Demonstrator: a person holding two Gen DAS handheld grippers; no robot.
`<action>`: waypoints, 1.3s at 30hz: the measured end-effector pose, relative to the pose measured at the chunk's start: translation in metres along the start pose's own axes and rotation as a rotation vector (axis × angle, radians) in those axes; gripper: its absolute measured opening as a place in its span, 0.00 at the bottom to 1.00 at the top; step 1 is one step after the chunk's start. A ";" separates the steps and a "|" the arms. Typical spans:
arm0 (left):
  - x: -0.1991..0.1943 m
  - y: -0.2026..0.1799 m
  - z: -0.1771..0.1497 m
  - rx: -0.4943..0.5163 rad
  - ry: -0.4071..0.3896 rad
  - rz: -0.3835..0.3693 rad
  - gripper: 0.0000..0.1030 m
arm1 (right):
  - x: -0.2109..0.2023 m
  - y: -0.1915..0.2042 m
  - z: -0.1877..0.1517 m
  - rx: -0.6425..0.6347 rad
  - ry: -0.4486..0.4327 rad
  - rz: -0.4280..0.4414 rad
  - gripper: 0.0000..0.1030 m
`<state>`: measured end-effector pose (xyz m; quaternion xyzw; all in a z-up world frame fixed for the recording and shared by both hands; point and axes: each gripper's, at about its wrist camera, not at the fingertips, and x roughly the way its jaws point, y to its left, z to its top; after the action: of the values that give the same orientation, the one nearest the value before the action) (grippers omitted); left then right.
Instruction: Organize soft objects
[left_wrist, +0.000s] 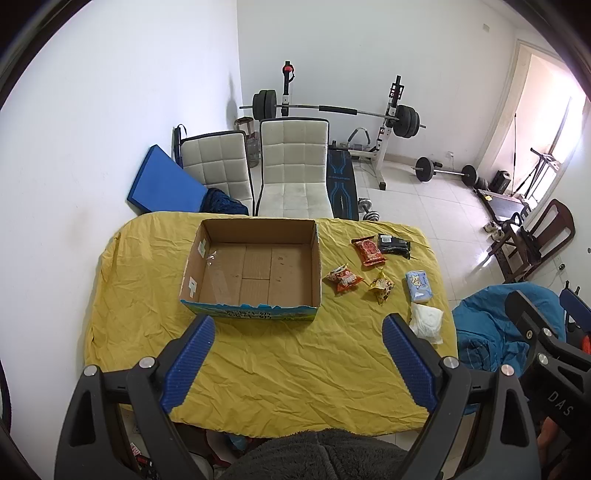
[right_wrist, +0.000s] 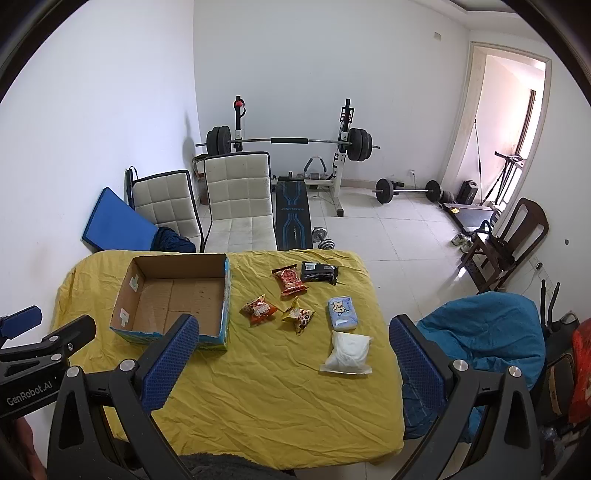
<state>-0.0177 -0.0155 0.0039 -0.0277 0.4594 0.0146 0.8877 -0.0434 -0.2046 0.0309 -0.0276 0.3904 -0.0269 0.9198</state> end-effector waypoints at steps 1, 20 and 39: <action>0.000 0.000 0.000 0.000 0.001 0.001 0.90 | 0.001 -0.001 0.000 -0.001 0.000 0.001 1.00; 0.137 -0.070 0.060 0.117 0.120 -0.024 0.90 | 0.153 -0.106 0.008 0.108 0.242 -0.118 1.00; 0.465 -0.196 0.013 0.124 0.688 -0.176 0.85 | 0.529 -0.196 -0.166 0.359 0.854 0.018 0.91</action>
<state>0.2711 -0.2097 -0.3613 -0.0166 0.7271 -0.1000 0.6790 0.1980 -0.4426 -0.4494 0.1489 0.7236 -0.0951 0.6672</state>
